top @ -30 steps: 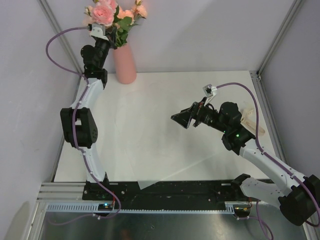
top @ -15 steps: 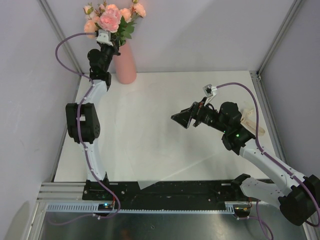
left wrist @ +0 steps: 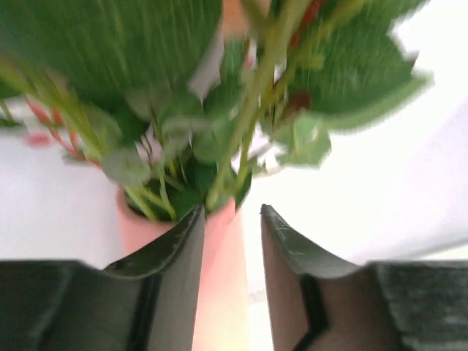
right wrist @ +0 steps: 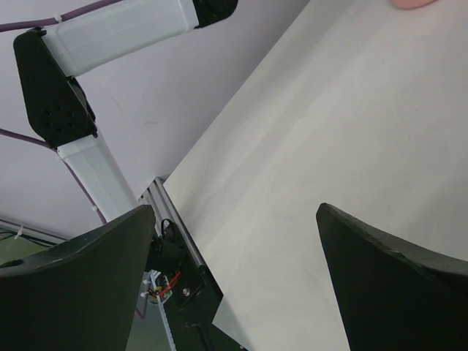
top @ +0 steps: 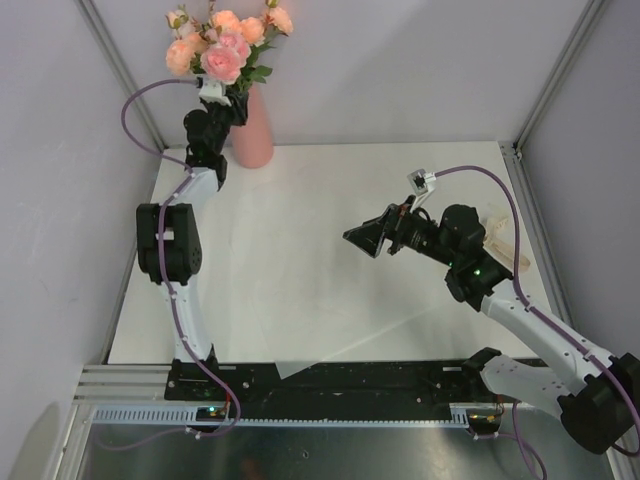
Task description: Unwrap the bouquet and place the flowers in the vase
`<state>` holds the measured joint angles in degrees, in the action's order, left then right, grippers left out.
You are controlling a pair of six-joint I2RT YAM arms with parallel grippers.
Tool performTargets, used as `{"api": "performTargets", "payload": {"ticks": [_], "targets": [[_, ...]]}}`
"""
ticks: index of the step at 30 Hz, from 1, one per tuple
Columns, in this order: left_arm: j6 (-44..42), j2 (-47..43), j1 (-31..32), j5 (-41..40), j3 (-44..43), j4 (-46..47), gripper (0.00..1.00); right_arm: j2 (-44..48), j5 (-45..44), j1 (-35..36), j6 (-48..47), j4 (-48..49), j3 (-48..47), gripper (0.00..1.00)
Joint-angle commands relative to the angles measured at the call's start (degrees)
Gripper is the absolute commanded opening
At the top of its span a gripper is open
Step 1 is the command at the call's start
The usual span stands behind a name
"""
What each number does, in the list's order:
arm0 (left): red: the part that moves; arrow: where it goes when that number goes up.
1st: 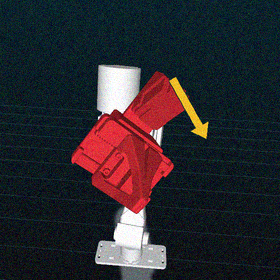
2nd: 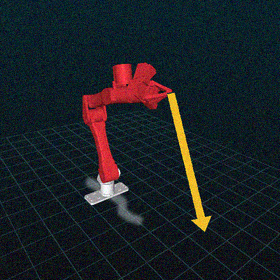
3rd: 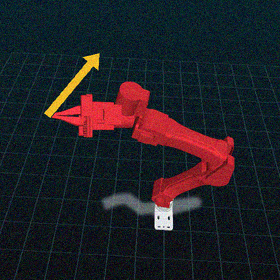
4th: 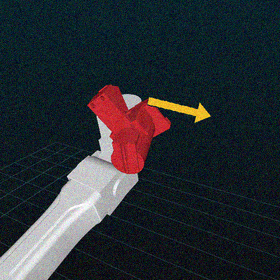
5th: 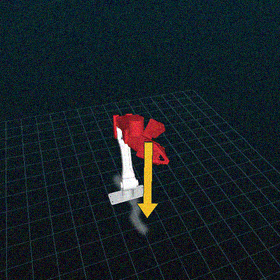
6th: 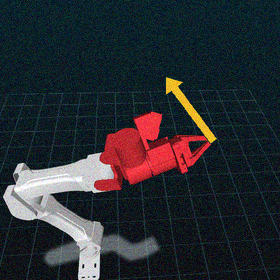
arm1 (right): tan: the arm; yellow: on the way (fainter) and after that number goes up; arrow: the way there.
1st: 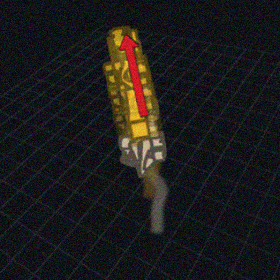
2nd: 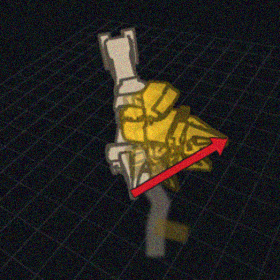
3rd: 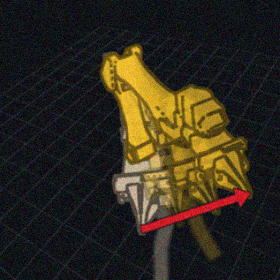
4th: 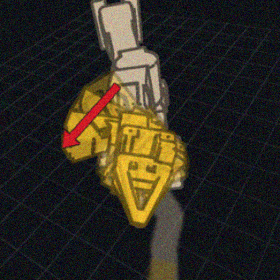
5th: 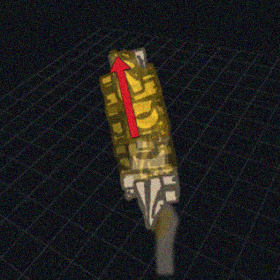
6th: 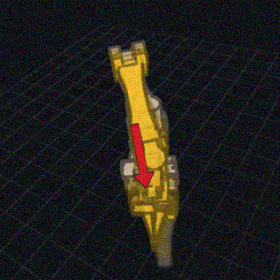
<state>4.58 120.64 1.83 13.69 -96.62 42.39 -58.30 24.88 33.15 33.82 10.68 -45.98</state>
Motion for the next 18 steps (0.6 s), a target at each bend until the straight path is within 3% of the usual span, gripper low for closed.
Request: {"api": "performTargets", "payload": {"ticks": [1, 5, 12, 15, 18], "targets": [[1.1, -6.0, 0.4, -0.8, 4.8, -1.0, 0.47, 1.9, -0.3, 0.1, 1.0, 0.1, -0.3, 0.99], [2.7, -11.6, 0.4, 0.0, 10.8, -1.0, 0.62, 2.5, -0.9, 0.2, 1.3, -0.2, -0.3, 0.99], [6.7, -22.5, 0.6, 2.0, 22.7, -1.0, 0.78, 3.5, -1.3, 0.2, 1.9, -1.1, -0.3, 0.99], [9.1, -27.2, 0.6, 3.3, 27.4, -1.1, 0.95, 4.0, -1.7, 0.0, 2.1, -3.3, -0.8, 0.99], [11.9, -32.3, 0.6, 4.1, 33.0, -1.9, 0.99, 4.5, -2.7, -0.2, 1.9, -7.0, -1.7, 0.99]]}}
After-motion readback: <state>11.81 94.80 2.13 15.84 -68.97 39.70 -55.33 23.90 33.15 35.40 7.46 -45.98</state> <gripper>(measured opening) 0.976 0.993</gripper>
